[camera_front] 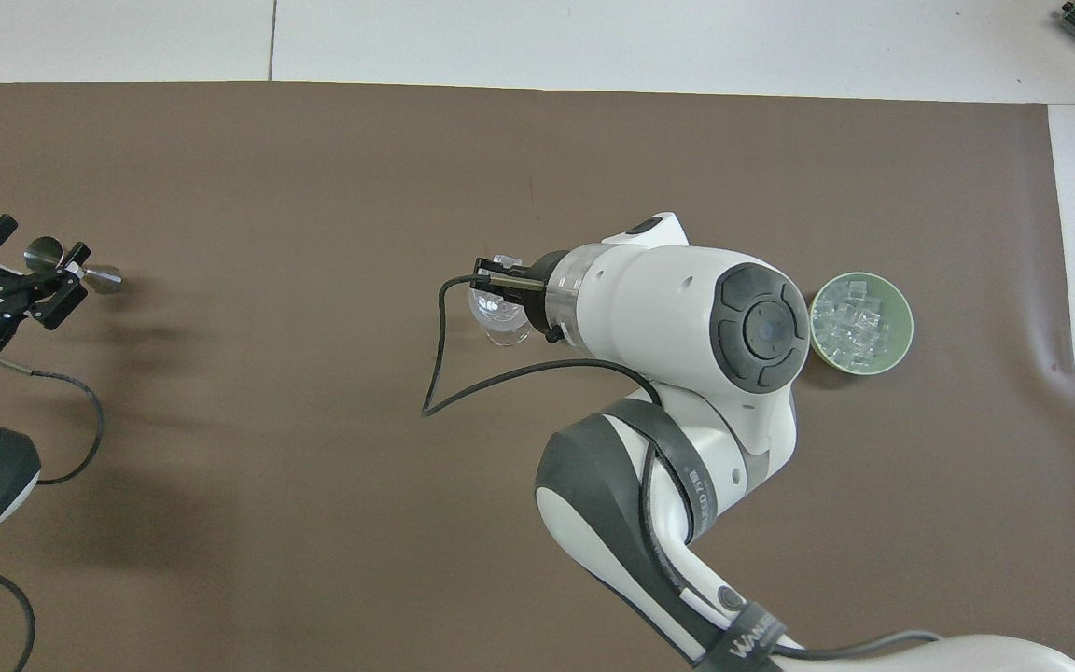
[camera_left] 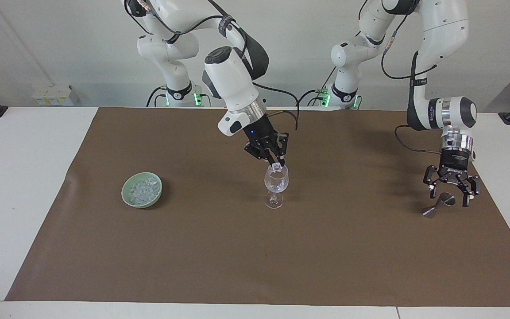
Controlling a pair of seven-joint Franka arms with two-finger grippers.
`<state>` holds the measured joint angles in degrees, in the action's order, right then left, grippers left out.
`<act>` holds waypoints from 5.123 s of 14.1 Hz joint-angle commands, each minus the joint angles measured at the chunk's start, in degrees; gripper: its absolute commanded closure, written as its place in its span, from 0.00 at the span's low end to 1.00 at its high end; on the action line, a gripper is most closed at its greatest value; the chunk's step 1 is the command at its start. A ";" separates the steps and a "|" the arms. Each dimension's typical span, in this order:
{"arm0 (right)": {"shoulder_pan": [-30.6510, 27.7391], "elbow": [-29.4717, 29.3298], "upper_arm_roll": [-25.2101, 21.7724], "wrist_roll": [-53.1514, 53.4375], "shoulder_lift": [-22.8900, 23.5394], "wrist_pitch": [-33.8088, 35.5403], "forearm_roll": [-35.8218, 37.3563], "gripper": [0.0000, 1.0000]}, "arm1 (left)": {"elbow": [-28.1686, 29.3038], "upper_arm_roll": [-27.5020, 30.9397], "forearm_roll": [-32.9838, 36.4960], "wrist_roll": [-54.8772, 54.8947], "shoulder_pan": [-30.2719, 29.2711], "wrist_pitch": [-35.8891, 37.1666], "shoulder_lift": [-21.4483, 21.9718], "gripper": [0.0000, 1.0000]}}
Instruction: Pour wine and add ice with both arms
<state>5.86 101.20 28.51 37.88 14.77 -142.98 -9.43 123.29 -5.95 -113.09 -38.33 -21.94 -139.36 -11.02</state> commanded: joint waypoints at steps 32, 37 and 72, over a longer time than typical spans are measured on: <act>-0.24 -2.41 -10.66 -1.48 -6.23 16.22 18.57 0.00 | -34.34 -0.38 113.01 21.19 16.58 51.29 10.14 0.00; 0.11 -2.50 -16.73 -6.93 -10.11 23.43 17.43 0.00 | -35.49 -0.82 113.01 21.28 16.58 51.11 11.10 0.00; -5.33 -6.91 -32.38 -29.28 -20.65 53.68 6.82 0.00 | -36.81 4.72 111.25 34.64 24.41 54.10 10.05 0.00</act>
<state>0.99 89.67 -4.21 6.66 -2.94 -87.82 0.48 88.37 -2.22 -1.44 -4.67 1.26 -87.06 -0.06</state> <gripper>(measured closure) 0.000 0.000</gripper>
